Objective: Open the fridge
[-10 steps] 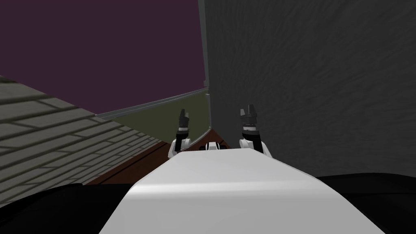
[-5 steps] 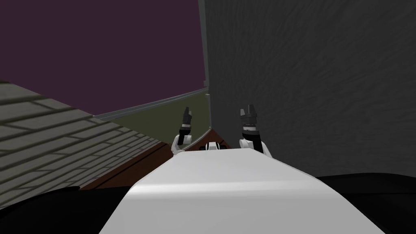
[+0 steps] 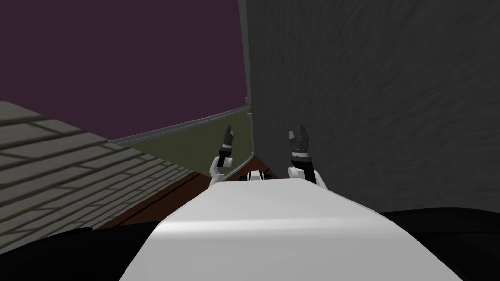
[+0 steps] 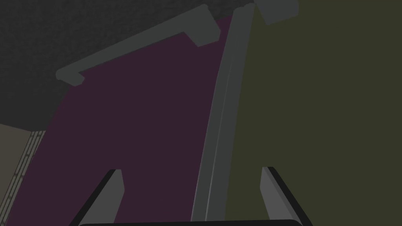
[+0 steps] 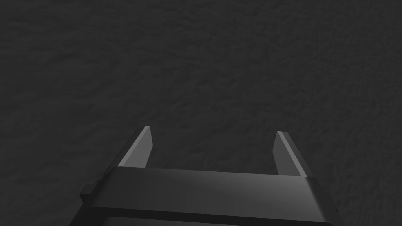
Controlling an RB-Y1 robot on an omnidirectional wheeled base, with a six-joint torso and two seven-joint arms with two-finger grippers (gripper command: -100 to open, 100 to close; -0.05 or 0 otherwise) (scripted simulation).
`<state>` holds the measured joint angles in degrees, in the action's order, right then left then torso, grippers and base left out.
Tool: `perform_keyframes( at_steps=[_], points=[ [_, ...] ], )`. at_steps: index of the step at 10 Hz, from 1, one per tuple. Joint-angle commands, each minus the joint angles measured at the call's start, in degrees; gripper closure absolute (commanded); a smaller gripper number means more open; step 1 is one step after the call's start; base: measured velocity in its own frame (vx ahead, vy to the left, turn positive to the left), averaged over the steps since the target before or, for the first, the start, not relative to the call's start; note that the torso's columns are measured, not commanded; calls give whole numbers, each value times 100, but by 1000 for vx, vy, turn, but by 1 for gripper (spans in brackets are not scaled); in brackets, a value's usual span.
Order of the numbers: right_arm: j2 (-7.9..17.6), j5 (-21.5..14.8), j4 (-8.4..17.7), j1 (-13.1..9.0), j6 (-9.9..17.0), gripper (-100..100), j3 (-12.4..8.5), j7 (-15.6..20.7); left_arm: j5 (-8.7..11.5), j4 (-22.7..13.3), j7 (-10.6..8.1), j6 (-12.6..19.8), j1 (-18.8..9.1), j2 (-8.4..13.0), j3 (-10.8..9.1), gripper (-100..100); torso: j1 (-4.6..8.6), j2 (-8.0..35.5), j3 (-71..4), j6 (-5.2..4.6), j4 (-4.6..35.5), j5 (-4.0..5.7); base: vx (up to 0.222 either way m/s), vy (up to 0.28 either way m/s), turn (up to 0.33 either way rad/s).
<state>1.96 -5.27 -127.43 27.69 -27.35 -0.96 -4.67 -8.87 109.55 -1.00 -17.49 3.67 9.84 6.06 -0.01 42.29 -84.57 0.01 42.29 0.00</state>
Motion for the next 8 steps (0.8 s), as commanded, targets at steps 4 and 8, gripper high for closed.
perform_keyframes(
  at_steps=[4, 8],
  points=[
    [0, 0, 0, 0, 0, 0, 0, 0, -76, -658, -52, 353, -912, 60, 117, -100, 1, -1, -1, 0, 0, 0, 8, 27, -19],
    [0, 0, 0, 0, 0, 0, 0, 0, -150, -1232, -74, 697, -1562, 63, 228, -100, 3, 2, 1, 0, 0, 1, 3, 16, -27]
  ],
)
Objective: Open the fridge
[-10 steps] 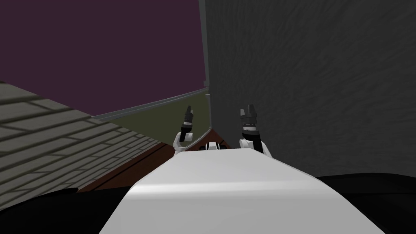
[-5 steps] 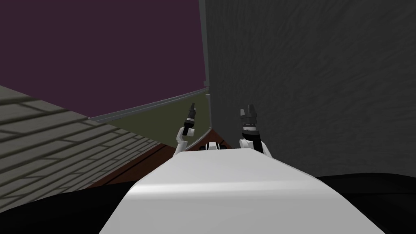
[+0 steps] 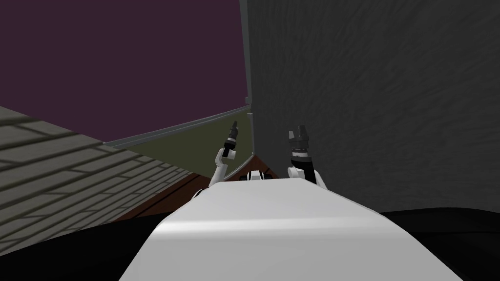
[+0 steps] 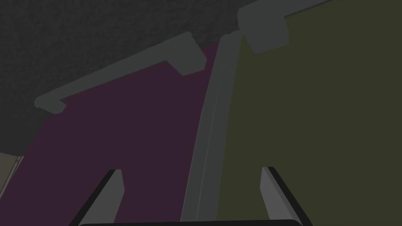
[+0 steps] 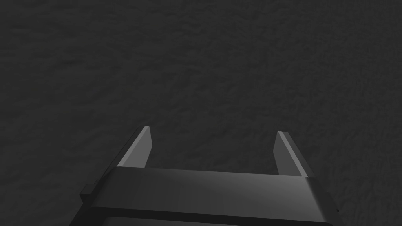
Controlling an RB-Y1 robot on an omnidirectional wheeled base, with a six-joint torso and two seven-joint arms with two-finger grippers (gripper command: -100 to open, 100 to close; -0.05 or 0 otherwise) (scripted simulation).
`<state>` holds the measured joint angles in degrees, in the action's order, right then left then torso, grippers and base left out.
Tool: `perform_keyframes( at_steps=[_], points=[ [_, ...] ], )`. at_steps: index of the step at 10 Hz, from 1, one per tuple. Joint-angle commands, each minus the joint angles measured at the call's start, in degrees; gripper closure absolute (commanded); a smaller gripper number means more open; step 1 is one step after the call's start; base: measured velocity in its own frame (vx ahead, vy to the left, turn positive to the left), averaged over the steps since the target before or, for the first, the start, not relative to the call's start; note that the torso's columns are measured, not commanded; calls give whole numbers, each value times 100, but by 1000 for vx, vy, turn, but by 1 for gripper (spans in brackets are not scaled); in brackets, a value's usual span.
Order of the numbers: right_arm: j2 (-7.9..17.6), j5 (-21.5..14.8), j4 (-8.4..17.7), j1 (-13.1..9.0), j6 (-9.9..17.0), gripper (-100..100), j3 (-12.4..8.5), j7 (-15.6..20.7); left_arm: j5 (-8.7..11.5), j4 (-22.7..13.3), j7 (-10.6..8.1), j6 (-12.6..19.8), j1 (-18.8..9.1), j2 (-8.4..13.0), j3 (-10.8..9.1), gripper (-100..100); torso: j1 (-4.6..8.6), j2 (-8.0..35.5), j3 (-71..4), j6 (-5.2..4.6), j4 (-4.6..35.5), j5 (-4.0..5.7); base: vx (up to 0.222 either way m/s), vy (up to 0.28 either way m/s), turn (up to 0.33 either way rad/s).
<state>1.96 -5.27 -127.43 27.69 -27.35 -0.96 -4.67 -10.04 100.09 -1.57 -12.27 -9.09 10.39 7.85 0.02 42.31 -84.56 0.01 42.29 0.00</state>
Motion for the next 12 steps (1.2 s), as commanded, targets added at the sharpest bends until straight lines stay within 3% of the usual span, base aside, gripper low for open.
perform_keyframes(
  at_steps=[1, 2, 4, 5, 7, 10, 12],
  points=[
    [0, 0, 0, 0, 0, 0, 0, 0, -32, -362, -17, 175, -485, 9, 50, -100, -3, -2, -1, -3, -1, -1, 6, 25, -31],
    [0, 0, 0, 0, 0, 0, 0, 0, -68, -580, -20, 350, -682, 0, 102, -100, -5, -4, -2, 0, -1, -1, 11, 36, -49],
    [0, 0, 0, 0, 0, 0, 0, 0, -68, -698, -20, 350, -916, 0, 102, -100, -3, -3, -2, 0, -1, -1, 5, 22, -8],
    [0, 0, 0, 0, 0, 0, 0, 0, -102, -965, -17, 524, -1132, -13, 151, -100, 3, 1, 0, 0, 0, 1, -1, 20, -41],
    [0, 0, 0, 0, 0, 0, 0, 0, -102, -1039, -17, 524, -1349, -13, 151, -100, -2, 0, 0, -1, 0, 0, -1, 16, -16],
    [0, 0, 0, 0, 0, 0, 0, 0, -165, -1678, 7, 870, -1966, -45, 240, -100, -3, -3, -2, -1, 0, -1, 4, 25, -43],
    [0, 0, 0, 0, 0, 0, 0, 0, -165, -1728, 7, 870, -2206, -45, 240, -100, -4, -4, -2, 0, -1, -1, 4, 22, -11]
  ],
)
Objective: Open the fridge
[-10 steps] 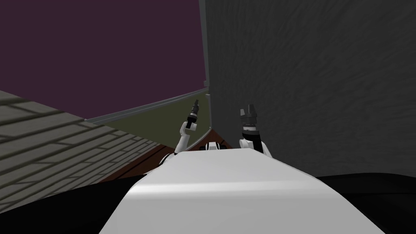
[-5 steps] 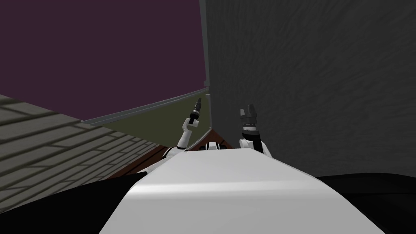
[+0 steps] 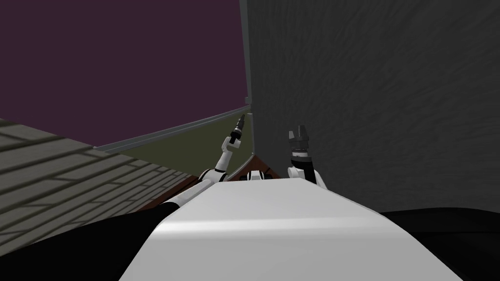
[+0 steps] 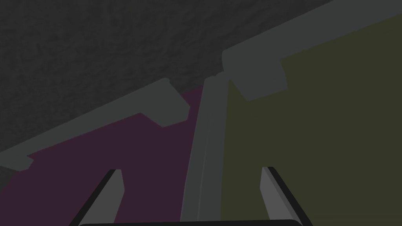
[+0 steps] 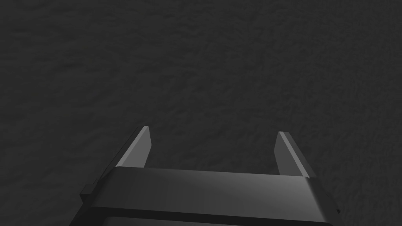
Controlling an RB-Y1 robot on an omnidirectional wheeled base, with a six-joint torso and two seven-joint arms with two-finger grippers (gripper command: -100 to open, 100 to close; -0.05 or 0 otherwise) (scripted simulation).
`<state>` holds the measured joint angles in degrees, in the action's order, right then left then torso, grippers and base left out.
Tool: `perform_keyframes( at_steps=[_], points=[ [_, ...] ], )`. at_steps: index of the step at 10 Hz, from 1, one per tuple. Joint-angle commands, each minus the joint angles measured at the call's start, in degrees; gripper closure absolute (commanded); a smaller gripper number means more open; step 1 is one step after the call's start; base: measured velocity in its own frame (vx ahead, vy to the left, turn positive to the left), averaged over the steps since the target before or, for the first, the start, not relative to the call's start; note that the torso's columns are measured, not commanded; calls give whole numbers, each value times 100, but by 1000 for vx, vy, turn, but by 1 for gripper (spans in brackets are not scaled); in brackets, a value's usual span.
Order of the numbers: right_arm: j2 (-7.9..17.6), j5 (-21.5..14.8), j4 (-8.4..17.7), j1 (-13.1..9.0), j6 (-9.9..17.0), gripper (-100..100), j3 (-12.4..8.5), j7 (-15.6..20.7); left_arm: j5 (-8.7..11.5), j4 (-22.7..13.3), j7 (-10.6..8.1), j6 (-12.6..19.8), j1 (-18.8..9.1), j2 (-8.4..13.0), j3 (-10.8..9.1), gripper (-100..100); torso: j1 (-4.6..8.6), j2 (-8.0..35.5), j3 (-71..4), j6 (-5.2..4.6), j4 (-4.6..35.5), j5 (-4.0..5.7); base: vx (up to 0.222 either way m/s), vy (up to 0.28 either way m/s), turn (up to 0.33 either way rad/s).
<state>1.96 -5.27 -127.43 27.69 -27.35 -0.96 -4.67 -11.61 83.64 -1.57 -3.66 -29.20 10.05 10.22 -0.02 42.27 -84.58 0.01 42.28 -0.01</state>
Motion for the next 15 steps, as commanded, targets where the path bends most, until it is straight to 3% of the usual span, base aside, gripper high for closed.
perform_keyframes(
  at_steps=[1, 5, 15],
  points=[
    [0, 0, 0, 0, 0, 0, 0, 0, -37, -411, 29, 177, -427, -28, 41, -100, 6, 3, 2, 0, 1, 2, -1, 22, -45],
    [0, 0, 0, 0, 0, 0, 0, 0, -63, -766, 57, 342, -1028, -43, 75, -100, 1, 2, 1, 0, 0, 0, -2, 22, -30],
    [0, 0, 0, 0, 0, 0, 0, 0, -156, -2319, 294, 1092, -2764, -60, 176, -100, 2, 2, 2, -1, 1, 1, -4, 22, -39]
  ],
)
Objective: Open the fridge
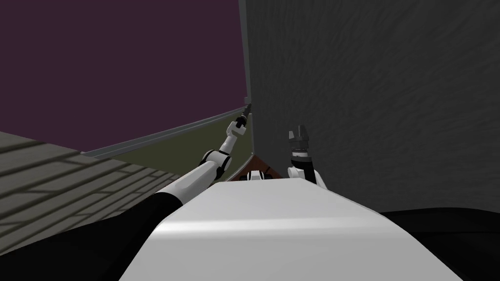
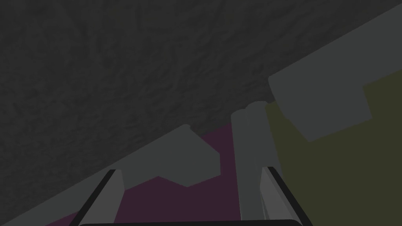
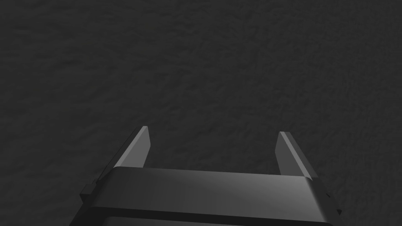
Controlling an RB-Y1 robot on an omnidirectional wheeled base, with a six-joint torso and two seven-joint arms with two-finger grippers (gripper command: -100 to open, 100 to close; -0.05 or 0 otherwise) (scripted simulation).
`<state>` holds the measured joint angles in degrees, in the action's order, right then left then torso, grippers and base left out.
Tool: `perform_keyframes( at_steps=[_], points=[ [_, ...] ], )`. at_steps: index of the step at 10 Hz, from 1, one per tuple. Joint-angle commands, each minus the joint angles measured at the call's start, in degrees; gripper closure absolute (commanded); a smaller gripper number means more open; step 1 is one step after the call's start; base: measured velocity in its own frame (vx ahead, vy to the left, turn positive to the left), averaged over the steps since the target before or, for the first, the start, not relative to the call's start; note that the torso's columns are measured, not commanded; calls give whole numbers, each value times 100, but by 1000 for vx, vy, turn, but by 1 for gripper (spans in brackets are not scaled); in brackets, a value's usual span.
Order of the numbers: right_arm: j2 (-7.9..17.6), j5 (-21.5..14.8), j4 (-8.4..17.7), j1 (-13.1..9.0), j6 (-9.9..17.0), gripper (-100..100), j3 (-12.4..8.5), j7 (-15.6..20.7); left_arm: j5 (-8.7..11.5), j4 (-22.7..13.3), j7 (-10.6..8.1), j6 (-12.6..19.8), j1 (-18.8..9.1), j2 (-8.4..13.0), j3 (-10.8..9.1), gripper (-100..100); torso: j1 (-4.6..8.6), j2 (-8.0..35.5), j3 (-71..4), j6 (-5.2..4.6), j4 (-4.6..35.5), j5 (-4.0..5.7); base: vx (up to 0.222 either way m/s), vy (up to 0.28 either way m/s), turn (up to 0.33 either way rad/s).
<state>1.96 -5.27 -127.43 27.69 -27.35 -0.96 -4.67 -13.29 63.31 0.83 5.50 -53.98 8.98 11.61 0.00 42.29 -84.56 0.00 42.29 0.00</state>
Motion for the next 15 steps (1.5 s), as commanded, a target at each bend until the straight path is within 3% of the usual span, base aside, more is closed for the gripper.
perform_keyframes(
  at_steps=[1, 8, 9, 11, 15],
  points=[
    [0, 0, 0, 0, 0, 0, 0, 0, 13, -353, 54, 177, -446, 47, 37, -100, -4, -1, -1, 0, -1, -1, -3, 23, -25],
    [0, 0, 0, 0, 0, 0, 0, 0, -15, -1484, 336, 663, -1626, 90, 38, -100, 1, -1, 0, 0, 0, 0, -9, 21, -41],
    [0, 0, 0, 0, 0, 0, 0, 0, -15, -1496, 336, 663, -1708, 90, 38, -100, 1, 0, 0, -1, -1, 0, -9, 14, -30],
    [0, 0, 0, 0, 0, 0, 0, 0, -15, -1933, 494, 860, -2118, 122, 16, -100, 0, 0, 0, -1, 0, 0, -14, 19, -61],
    [0, 0, 0, 0, 0, 0, 0, 0, -8, -2439, 655, 1026, -2661, 160, -17, -100, 2, -2, -1, 0, -1, 0, -13, 17, -35]
  ],
)
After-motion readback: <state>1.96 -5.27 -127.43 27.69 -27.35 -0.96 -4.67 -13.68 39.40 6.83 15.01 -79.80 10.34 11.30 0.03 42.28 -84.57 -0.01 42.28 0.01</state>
